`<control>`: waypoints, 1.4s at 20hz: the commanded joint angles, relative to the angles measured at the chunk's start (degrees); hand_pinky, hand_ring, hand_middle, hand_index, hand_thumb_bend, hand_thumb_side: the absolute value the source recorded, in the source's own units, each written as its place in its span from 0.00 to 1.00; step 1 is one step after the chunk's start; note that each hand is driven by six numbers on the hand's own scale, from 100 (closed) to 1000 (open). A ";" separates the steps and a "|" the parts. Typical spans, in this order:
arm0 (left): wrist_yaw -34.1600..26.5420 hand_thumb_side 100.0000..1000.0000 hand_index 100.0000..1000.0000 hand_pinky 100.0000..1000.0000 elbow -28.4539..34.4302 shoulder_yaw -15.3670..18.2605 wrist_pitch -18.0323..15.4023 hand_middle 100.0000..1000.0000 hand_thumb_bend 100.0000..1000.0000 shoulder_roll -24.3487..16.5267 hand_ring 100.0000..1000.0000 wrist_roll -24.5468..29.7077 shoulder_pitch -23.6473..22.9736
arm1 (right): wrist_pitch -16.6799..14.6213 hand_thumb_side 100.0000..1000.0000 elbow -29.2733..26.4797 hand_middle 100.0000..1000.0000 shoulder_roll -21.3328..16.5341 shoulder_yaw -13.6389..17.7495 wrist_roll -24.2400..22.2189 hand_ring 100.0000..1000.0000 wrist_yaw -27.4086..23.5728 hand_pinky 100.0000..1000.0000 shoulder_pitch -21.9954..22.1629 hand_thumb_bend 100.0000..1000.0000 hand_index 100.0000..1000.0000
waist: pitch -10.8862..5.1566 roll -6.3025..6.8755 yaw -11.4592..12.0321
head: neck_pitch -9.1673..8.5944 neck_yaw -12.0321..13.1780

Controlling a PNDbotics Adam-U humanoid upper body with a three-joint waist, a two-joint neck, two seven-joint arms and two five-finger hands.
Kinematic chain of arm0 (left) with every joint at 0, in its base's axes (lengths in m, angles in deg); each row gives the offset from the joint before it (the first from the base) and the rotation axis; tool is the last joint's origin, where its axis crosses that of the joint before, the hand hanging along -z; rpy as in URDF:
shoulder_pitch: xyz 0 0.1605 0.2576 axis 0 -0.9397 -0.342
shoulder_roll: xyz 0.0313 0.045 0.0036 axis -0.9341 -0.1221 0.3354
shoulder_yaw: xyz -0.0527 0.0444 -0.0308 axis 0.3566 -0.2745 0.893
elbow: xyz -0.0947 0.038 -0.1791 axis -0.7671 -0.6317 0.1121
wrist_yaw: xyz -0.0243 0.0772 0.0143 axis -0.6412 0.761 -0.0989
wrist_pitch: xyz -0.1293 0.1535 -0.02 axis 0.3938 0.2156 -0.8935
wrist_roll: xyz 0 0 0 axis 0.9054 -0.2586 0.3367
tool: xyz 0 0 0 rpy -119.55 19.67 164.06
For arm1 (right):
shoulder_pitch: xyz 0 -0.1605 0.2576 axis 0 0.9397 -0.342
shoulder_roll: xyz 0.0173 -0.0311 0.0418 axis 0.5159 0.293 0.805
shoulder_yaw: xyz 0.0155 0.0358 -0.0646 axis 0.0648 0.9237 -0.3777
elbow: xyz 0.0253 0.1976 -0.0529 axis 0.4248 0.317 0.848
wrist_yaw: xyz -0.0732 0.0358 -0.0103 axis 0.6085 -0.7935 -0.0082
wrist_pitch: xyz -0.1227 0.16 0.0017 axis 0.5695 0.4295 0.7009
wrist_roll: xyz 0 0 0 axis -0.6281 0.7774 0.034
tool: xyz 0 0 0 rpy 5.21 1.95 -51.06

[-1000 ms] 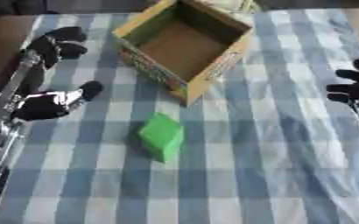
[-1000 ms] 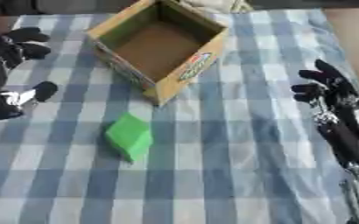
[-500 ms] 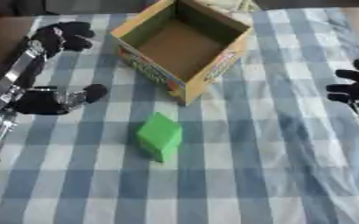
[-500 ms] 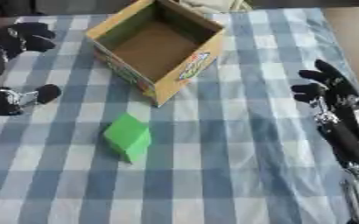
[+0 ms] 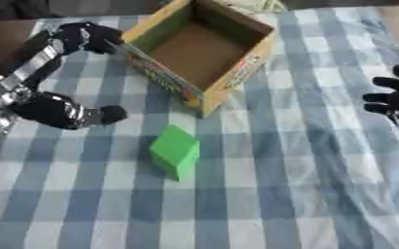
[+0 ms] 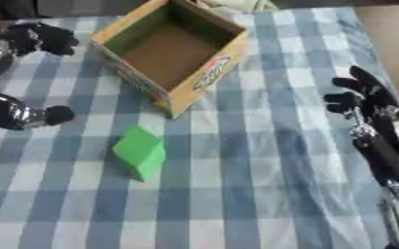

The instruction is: Pick up objects on the table and place them in the box.

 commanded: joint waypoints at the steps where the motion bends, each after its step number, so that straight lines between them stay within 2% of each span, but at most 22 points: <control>1: -0.07 0.37 0.88 0.79 0.74 -2.07 -0.50 0.73 0.62 -3.67 0.75 2.59 2.58 | -0.05 0.55 -0.91 0.80 -1.26 0.03 -0.21 0.73 0.28 0.73 -0.16 0.00 0.96 | -1.19 0.05 -0.10 | 0.25 0.04; 7: 0.60 0.37 0.87 0.79 -1.13 -7.25 -1.60 0.73 0.63 -4.57 0.75 7.83 7.59 | -0.04 0.55 -0.84 0.80 -1.35 -0.16 -0.39 0.73 0.23 0.73 -0.02 0.00 0.96 | -1.39 0.19 -0.34 | 0.54 0.34; 11: 1.36 0.37 0.87 0.79 -2.83 -11.38 -2.68 0.72 0.64 -4.15 0.75 11.48 10.97 | -0.03 0.55 -0.79 0.80 -1.39 -0.29 -0.52 0.73 0.18 0.73 0.09 0.00 0.96 | -1.53 0.26 -0.56 | 0.75 0.53; 16: 1.94 0.37 0.86 0.79 -5.79 -14.84 -3.65 0.72 0.64 -3.04 0.75 15.66 13.71 | -0.03 0.55 -0.73 0.80 -1.45 -0.39 -0.61 0.73 0.13 0.73 0.22 0.00 0.96 | -1.67 0.36 -0.61 | 0.99 0.66; 28: 5.39 0.38 0.86 0.78 -14.15 -19.07 -6.44 0.71 0.64 0.98 0.74 19.04 16.45 | -0.04 0.56 -0.66 0.80 -1.46 -0.52 -0.77 0.73 0.06 0.73 0.24 0.00 0.96 | -1.90 0.42 -0.81 | 1.19 0.66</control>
